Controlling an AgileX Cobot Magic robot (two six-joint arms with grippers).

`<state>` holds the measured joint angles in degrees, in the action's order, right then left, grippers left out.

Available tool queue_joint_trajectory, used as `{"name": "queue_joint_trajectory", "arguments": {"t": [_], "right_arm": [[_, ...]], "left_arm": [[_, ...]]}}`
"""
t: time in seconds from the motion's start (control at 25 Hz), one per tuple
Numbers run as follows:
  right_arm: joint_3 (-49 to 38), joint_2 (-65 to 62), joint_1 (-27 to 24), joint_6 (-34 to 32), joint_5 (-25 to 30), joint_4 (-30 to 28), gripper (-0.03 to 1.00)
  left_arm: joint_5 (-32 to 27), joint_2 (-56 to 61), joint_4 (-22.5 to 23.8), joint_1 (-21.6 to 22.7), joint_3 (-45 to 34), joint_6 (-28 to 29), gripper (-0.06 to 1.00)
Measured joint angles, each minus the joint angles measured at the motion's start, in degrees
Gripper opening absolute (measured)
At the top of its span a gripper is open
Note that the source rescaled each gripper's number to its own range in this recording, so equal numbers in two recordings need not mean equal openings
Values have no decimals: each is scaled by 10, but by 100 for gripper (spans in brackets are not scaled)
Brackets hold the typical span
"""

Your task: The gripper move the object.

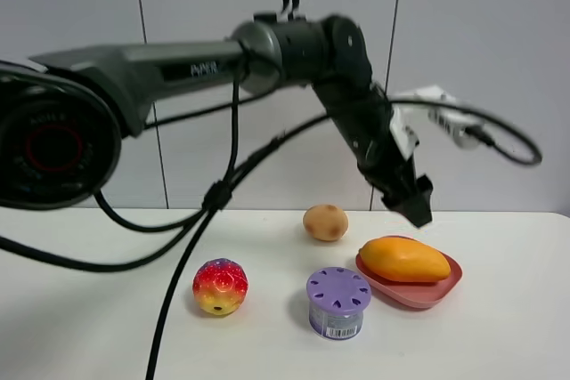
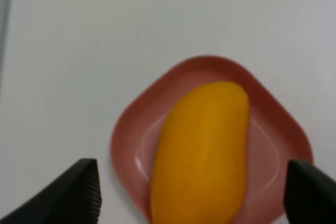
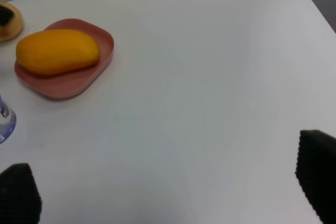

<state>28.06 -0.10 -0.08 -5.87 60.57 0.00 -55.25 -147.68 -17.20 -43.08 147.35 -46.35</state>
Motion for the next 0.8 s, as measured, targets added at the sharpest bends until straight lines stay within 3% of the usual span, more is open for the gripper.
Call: {"name": "queue_joint_trajectory", "arguments": {"t": [0.2,0.36,0.6,0.8], "right_arm": [[0,0,0,0,0,0,100],[0,0,0,0,0,0,100],[0,0,0,0,0,0,100],[0,0,0,0,0,0,100]], "left_arm": [[-116,90,122,0,74,83,18],[-136,153,214,3,85,162,18],[-140,207,269,36,81,284,18],[-140,275,300,67,-23,310,18]]}}
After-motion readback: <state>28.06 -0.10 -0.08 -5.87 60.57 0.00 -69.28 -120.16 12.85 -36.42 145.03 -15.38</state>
